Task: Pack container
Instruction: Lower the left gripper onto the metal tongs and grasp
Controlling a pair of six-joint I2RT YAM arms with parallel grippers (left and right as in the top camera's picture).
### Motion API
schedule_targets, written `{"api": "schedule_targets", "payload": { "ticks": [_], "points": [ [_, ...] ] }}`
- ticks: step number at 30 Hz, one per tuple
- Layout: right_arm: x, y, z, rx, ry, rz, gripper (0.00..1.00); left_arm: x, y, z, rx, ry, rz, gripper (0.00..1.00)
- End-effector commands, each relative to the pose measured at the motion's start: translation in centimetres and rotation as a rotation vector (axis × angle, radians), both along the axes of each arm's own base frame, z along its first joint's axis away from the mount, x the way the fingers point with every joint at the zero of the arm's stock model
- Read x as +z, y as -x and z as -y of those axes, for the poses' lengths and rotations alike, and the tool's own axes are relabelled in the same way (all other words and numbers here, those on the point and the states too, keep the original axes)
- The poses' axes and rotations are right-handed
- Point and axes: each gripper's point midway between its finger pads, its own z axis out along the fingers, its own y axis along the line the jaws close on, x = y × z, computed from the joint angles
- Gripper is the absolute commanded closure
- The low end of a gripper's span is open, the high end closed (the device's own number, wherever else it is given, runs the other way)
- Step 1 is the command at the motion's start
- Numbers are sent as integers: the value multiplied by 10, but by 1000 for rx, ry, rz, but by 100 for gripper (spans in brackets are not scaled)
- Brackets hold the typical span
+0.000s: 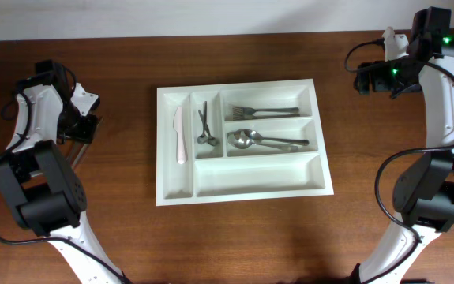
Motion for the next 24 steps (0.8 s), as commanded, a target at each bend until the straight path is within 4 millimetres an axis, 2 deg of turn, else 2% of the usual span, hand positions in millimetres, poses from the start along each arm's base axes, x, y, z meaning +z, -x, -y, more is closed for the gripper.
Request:
{"api": "schedule_targets", "payload": {
  "ticks": [1, 9, 15, 24],
  "points": [
    [10, -1, 2, -14, 10, 22, 1, -6, 4, -4, -9, 1, -19, 64],
    [10, -1, 2, -14, 10, 22, 1, -19, 5, -4, -9, 7, -39, 64],
    [10, -1, 2, -14, 10, 22, 1, -39, 10, -2, -9, 23, -88, 64],
    [10, -1, 2, -14, 10, 22, 1, -43, 7, -3, -9, 20, -79, 67]
  ]
}}
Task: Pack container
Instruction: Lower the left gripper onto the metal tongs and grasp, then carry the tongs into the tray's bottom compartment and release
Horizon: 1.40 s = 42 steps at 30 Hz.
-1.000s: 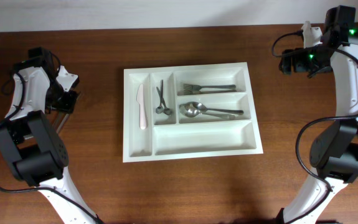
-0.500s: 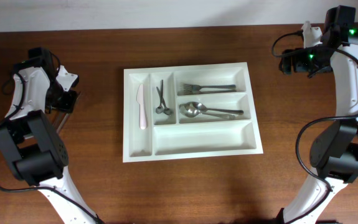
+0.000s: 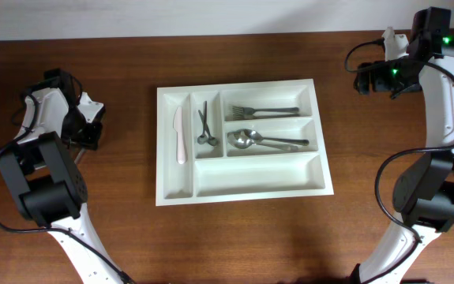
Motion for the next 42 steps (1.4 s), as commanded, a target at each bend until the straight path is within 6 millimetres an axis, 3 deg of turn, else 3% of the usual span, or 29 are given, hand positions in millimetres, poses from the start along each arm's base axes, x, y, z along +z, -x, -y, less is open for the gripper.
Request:
{"api": "schedule_targets", "payload": {
  "ticks": [1, 3, 12, 18, 25, 28, 31, 37, 42],
  "points": [
    [10, -1, 2, -14, 10, 22, 1, -5, 2, -4, -10, -1, -10, 68],
    [10, -1, 2, -14, 10, 22, 1, -5, 2, -4, -10, -1, -10, 70],
    [10, -1, 2, -14, 10, 22, 1, -4, 1, -5, -10, -8, -3, 98],
    [10, -1, 2, -14, 10, 22, 1, 6, -8, -7, -10, -14, 19, 98],
    [10, -1, 2, -14, 10, 22, 1, 49, -34, -8, 21, -1, 108, 98],
    [10, -1, 2, -14, 10, 22, 1, 73, -47, 8, 5, 66, 160, 98],
    [10, -1, 2, -14, 10, 22, 1, 96, -61, 36, -28, 173, 219, 99],
    [10, -1, 2, -14, 10, 22, 1, 127, -67, 109, -138, 325, 236, 98],
    [10, -1, 2, -14, 10, 22, 1, 142, -62, 187, -310, 421, 225, 98]
  ]
}}
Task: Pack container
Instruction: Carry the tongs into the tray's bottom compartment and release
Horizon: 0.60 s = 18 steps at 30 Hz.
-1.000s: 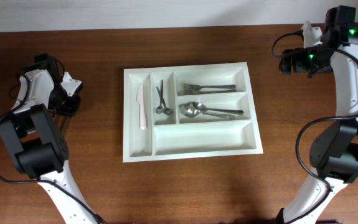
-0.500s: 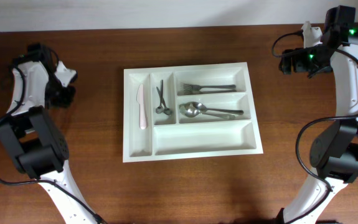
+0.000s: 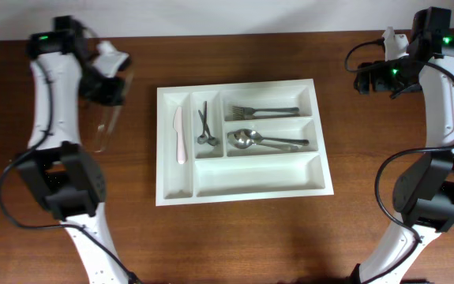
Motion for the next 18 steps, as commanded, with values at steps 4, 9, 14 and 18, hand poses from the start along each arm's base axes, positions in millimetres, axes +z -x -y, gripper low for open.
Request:
{"api": "schedule_targets", "payload": {
  "ticks": [4, 9, 14, 18],
  "points": [
    [10, -1, 2, -14, 10, 22, 1, 18, 6, 103, -223, 98, 35, 98],
    [10, -1, 2, -14, 10, 22, 1, 18, 27, 171, -421, 91, 45, 98],
    [10, -1, 2, -14, 10, 22, 1, 17, 65, 237, -632, 89, 34, 98],
    [10, -1, 2, -14, 10, 22, 1, 16, 90, 275, -743, 86, 35, 98]
  ]
}}
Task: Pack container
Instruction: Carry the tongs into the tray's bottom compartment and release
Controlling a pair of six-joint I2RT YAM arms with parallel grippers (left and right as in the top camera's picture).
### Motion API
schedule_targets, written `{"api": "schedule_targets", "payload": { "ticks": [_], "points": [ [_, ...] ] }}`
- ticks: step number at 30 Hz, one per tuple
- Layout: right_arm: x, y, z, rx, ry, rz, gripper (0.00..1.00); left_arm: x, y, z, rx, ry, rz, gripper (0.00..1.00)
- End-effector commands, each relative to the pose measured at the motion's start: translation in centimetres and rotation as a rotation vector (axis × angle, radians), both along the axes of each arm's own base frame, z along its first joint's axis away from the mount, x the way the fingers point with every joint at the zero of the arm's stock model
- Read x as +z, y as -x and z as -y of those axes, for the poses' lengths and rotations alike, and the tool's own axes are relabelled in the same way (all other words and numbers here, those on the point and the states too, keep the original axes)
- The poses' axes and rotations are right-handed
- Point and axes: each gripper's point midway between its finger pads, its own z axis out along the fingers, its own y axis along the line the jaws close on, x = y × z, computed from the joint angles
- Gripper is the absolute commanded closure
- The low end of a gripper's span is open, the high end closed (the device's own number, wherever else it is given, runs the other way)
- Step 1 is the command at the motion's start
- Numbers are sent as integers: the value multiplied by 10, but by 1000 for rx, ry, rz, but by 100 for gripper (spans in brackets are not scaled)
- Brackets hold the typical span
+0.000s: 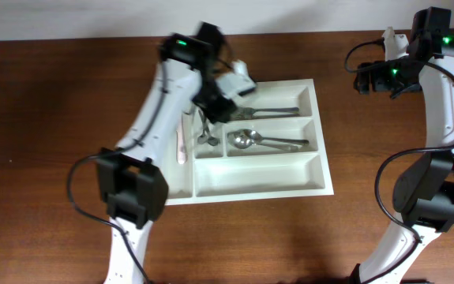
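Observation:
The white cutlery tray lies mid-table. Its left slot holds a white knife, the slot beside it small spoons, the upper right slot forks, and the middle right slot spoons. The long front slot is bare. My left gripper hangs, blurred, over the tray's back half between the small-spoon and fork slots. It looks shut on a thin clear utensil that trails toward the front left. My right gripper stays far off at the back right; its jaws are too dark to read.
The brown wooden table stretches around the tray. A pale wall edge runs along the back. The two arm bases stand at the front left and front right.
My left arm has gone from the table left of the tray to over the tray's back half, carrying the clear utensil along. The right arm has not moved.
My left gripper was low on the table at the far left, on a thin utensil. It was still there a moment later. Then it held the clear utensil raised just left of the tray, and now it is above the tray's slots.

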Motion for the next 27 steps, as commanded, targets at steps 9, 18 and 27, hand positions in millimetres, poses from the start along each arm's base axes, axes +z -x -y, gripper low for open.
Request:
{"api": "schedule_targets", "payload": {
  "ticks": [9, 18, 27],
  "points": [
    [10, -1, 2, -13, 10, 22, 1, 2, 58, 72, -244, 12, 11, 98],
    [10, -1, 2, -13, 10, 22, 1, -18, 91, 79, -391, -61, -20, 98],
    [10, -1, 2, -13, 10, 22, 2, -45, 105, 70, -423, -103, -84, 98]
  ]
}}
